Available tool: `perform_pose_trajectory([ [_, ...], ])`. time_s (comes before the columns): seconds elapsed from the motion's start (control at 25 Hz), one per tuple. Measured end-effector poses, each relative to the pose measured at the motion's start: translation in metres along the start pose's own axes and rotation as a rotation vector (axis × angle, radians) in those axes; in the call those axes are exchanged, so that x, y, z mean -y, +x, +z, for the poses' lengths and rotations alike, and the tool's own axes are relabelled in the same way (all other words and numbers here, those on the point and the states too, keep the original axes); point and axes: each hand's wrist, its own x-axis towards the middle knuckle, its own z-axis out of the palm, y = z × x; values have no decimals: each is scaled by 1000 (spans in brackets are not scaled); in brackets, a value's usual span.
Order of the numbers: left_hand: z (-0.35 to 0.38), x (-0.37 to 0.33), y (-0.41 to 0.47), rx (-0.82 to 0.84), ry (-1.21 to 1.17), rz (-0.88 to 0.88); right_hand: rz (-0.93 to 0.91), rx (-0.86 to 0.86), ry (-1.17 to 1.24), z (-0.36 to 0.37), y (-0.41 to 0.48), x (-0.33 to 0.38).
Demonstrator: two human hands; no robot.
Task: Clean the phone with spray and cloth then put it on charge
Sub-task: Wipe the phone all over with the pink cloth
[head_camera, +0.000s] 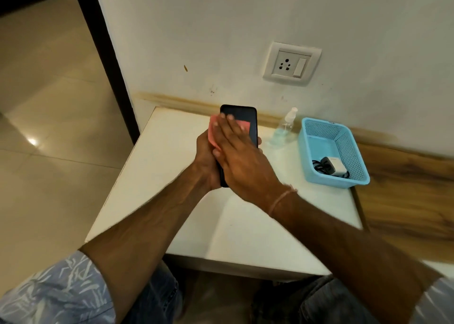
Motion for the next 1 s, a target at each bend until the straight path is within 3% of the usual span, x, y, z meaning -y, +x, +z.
perform_pose_trajectory([
  [0.2, -2, -12, 2, 2, 66, -10, -120, -12, -130, 7, -54, -20],
  [0.44, 4, -7, 2, 41, 63, -14, 144, -92, -58, -21, 26, -39],
  [0.6, 0, -8, 0, 36, 52, -35, 53, -97, -87, -10, 25, -22],
  [0.88, -5, -7, 2, -16, 58, -49, -233, 62, -216, 16, -78, -34],
  [1.0, -4, -4, 4, -34, 85, -25, -187, 24, -213, 4, -54, -46],
])
